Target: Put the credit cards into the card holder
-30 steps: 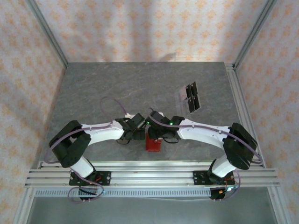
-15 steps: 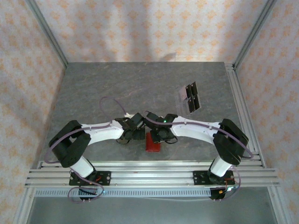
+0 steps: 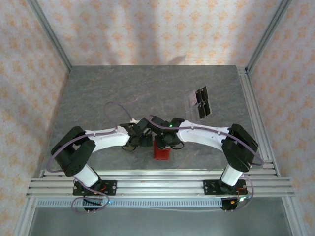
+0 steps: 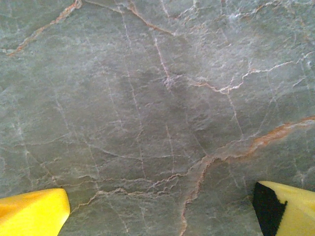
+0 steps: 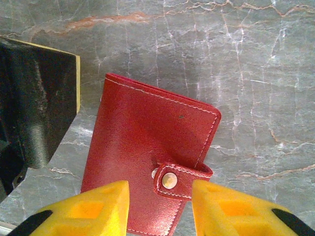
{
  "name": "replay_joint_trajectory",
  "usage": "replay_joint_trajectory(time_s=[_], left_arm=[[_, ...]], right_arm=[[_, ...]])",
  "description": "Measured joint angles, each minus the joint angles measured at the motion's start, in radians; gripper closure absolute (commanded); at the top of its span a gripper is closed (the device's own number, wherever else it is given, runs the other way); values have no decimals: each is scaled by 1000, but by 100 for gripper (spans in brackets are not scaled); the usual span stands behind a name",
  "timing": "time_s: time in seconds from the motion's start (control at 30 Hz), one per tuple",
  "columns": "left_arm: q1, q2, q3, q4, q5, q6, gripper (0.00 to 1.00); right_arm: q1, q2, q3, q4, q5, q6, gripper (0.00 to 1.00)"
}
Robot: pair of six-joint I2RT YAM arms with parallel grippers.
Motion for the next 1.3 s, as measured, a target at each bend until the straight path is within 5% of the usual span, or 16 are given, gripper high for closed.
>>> replay_joint_trajectory(time_s=[0.63, 1.3], left_arm=[[8, 7, 14, -22, 9, -23, 1], [-15, 0, 134, -129, -157, -101, 1]], right_arm=[[20, 19, -13, 55, 12, -7, 75], [-9, -118, -118, 92, 61, 42, 66]])
